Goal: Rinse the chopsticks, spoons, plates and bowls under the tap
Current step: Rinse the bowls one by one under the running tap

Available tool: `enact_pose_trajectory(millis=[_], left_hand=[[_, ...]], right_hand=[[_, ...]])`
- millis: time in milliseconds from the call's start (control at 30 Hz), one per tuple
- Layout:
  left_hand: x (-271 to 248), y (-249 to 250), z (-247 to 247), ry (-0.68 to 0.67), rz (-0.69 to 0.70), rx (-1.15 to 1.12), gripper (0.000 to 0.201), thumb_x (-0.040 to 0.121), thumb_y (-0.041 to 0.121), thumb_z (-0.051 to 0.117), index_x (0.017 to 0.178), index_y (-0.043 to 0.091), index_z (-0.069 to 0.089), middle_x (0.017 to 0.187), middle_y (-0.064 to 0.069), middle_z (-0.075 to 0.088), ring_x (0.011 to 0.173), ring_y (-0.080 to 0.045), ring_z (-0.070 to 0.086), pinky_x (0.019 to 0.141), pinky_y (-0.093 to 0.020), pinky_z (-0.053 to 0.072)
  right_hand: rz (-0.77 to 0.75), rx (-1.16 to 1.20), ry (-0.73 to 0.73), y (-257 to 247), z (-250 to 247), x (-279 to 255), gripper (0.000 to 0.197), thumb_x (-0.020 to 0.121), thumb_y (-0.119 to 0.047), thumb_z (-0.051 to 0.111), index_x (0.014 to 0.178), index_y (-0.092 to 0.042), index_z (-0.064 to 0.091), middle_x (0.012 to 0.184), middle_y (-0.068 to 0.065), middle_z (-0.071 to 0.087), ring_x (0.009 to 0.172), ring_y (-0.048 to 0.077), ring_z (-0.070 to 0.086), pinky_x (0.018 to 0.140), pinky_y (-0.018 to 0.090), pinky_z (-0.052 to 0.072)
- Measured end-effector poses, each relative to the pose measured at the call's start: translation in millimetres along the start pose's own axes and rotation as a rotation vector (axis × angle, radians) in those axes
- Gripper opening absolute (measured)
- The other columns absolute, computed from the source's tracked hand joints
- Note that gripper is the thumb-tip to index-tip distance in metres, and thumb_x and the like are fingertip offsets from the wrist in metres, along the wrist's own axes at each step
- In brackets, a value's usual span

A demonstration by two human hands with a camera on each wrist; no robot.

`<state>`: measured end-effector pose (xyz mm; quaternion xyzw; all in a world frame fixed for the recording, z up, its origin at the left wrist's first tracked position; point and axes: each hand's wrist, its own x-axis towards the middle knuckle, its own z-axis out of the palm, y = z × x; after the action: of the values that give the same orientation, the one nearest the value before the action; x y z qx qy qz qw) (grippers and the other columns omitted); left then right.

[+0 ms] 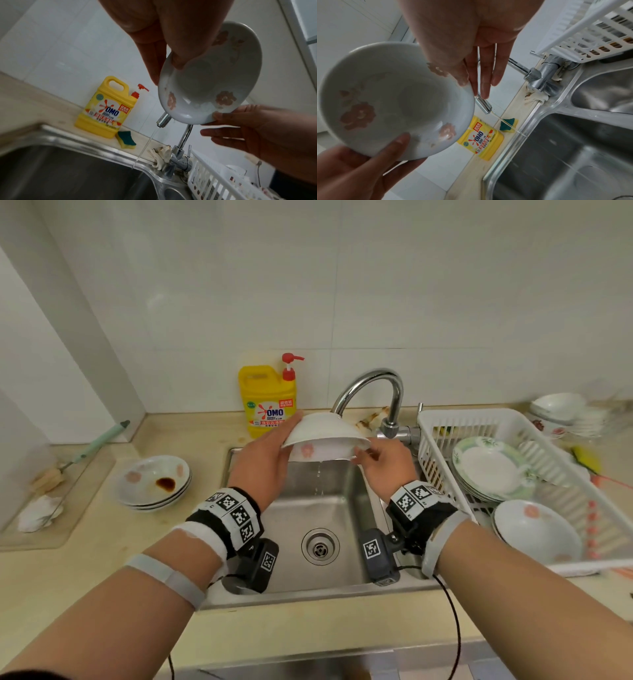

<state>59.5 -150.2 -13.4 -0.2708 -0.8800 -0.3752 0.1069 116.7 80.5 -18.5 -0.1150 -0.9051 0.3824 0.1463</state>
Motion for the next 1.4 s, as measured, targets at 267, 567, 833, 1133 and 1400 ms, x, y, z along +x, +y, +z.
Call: enact_pose_trajectory(millis=[267,567,833,1133,1400], left_hand=[[2.5,-0.2,-9.0,0.022,0.013,0.01,0.049,0.104,0.017,0.051,0.15,0.035,0.048,0.134,-0.006,0.067,0.115,-0.03,0.064,0.095,-0.029,0.046],[8.8,5.2,-1.1,0.045,-0.026,0.038,0.049,0.104,0.019,0.051,0.148,0.038,0.048,0.135,-0.006,0.066,0.115,-0.032,0.064,0.096,-0.028,0.045],[20.6,57.7,47.2,0.008,-0.041,-0.031,0.048,0.103,0.012,0.054,0.147,0.03,0.051,0.134,-0.004,0.066,0.118,-0.024,0.061,0.093,-0.014,0.036],[42.7,164.8,163.1,-0.252,-0.15,-0.226,0.047,0.097,0.028,0.064,0.143,0.023,0.053,0.12,0.003,0.068,0.094,-0.014,0.069,0.088,-0.038,0.059],[35.1,216.6,270.6,-0.543,-0.309,-0.154,0.066,0.098,0.057,0.053,0.15,0.016,0.045,0.129,-0.008,0.066,0.106,-0.017,0.065,0.093,-0.03,0.049]], right_hand=[[0.01,0.017,0.014,-11.3,2.0,-8.5,0.02,0.1,-0.025,0.061,0.094,-0.017,0.079,0.085,-0.001,0.075,0.085,0.018,0.067,0.082,0.029,0.049],[-0.009,0.008,-0.044,-4.2,-6.0,4.4,0.022,0.099,-0.027,0.063,0.092,-0.014,0.079,0.085,0.005,0.076,0.089,0.026,0.07,0.089,0.039,0.054],[-0.028,0.053,-0.15,42.7,-61.1,17.2,0.02,0.098,-0.015,0.055,0.107,-0.011,0.073,0.096,0.001,0.074,0.088,0.014,0.071,0.084,0.028,0.056],[0.086,0.167,-0.018,154.2,-189.4,13.3,0.015,0.099,-0.019,0.055,0.111,-0.02,0.063,0.103,0.009,0.071,0.099,0.031,0.07,0.078,0.049,0.063],[0.384,-0.215,-0.244,252.2,-280.0,-10.4,0.014,0.098,-0.011,0.055,0.089,-0.013,0.066,0.092,0.014,0.074,0.075,0.025,0.069,0.061,0.028,0.056]])
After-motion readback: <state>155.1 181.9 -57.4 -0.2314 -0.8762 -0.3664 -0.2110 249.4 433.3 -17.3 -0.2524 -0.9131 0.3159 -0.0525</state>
